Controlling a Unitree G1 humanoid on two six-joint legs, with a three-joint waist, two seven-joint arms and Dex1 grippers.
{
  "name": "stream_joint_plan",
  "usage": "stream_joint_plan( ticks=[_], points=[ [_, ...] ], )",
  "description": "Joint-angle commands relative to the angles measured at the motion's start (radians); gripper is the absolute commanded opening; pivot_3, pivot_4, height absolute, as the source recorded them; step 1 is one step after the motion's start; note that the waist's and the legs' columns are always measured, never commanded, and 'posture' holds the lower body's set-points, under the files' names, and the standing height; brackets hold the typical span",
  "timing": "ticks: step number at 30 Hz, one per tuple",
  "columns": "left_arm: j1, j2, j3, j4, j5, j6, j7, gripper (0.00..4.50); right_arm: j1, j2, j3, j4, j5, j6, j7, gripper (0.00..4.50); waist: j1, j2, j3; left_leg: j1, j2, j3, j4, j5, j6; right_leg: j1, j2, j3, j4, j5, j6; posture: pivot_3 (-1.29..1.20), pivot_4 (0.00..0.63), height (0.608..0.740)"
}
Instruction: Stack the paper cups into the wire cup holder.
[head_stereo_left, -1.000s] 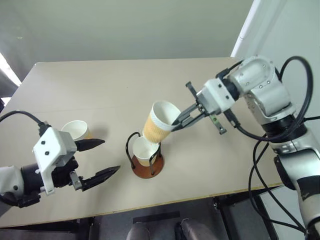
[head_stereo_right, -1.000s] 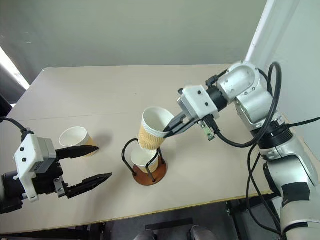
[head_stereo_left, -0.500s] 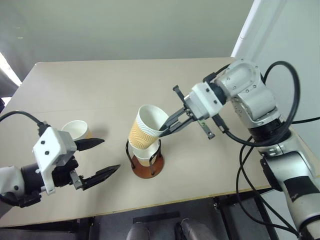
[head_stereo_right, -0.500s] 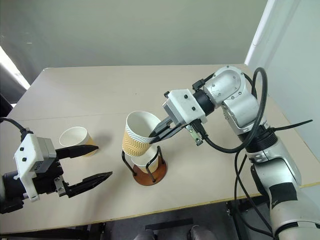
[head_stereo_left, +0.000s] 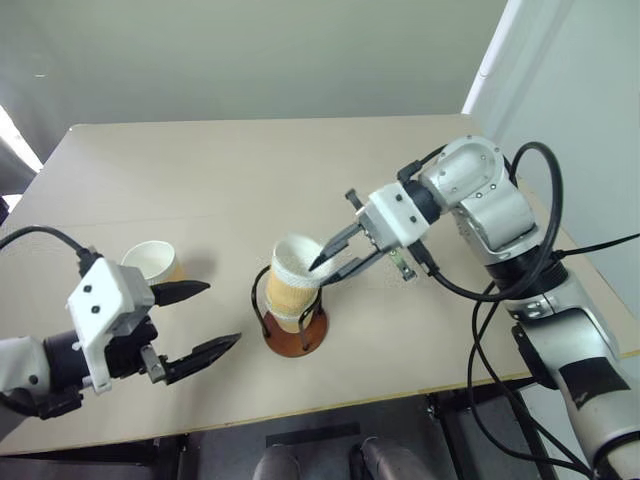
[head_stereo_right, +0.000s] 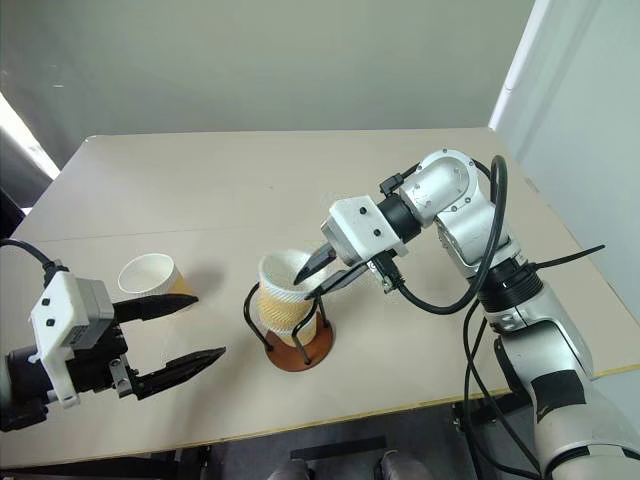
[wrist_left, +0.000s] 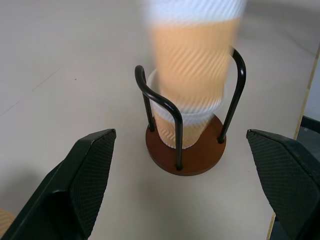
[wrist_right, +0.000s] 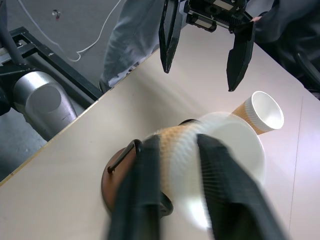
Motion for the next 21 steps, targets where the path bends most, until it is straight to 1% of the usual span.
stream_joint_plan(
  ticks=[1,5,6,7,13,17,21],
  points=[
    [-0.004,0.003,0.032,-0.019,-0.004,-0.008,0.003,4.5,-0.006,-0.003,-0.007,-0.019,0.002,-0.01,0.004,2.34,0.0,0.0,0.0,0.0,0.0,0.0,0.0,0.0,0.0,0.0,0.0,0.0,0.0,0.0,0.0,0.0,0.15,0.74],
    [-0.019,0.023,0.039,0.003,0.013,-0.015,-0.006,4.5,-0.027,0.001,-0.036,0.017,-0.009,-0.013,-0.003,3.75,0.0,0.0,0.0,0.0,0.0,0.0,0.0,0.0,0.0,0.0,0.0,0.0,0.0,0.0,0.0,0.0,0.15,0.74],
    [-0.028,0.033,0.046,0.016,0.018,-0.017,-0.012,4.5,-0.038,0.0,-0.049,0.037,-0.008,-0.014,-0.005,4.03,0.0,0.0,0.0,0.0,0.0,0.0,0.0,0.0,0.0,0.0,0.0,0.0,0.0,0.0,0.0,0.0,0.15,0.74],
    [-0.035,0.039,0.051,0.025,0.021,-0.018,-0.017,4.5,-0.044,-0.001,-0.057,0.05,-0.007,-0.014,-0.007,4.45,0.001,0.0,0.0,0.0,0.0,0.0,0.0,0.0,0.0,0.0,0.0,0.0,0.0,0.0,0.0,0.0,0.15,0.74],
    [-0.057,0.077,0.058,0.087,0.068,-0.035,-0.07,4.5,-0.042,-0.001,-0.067,0.077,-0.033,-0.041,-0.026,4.49,0.001,0.0,0.0,0.0,0.0,0.0,0.0,0.0,0.0,0.0,0.0,0.0,0.0,0.0,0.0,0.0,0.15,0.74],
    [-0.08,0.074,0.009,0.087,0.076,-0.041,-0.066,4.5,-0.004,0.007,-0.03,0.041,-0.072,-0.067,-0.028,4.49,0.0,0.0,0.0,0.0,0.0,0.0,0.0,0.0,0.0,-0.001,0.0,0.0,0.0,0.0,0.0,0.0,0.15,0.74],
    [-0.082,0.063,-0.006,0.085,0.078,-0.042,-0.069,4.5,0.044,0.018,0.023,-0.009,-0.127,-0.096,-0.027,4.49,-0.001,0.0,0.0,0.0,0.0,0.0,0.0,0.0,0.0,-0.001,0.0,0.0,0.0,0.0,0.0,0.0,0.15,0.74]
  ],
)
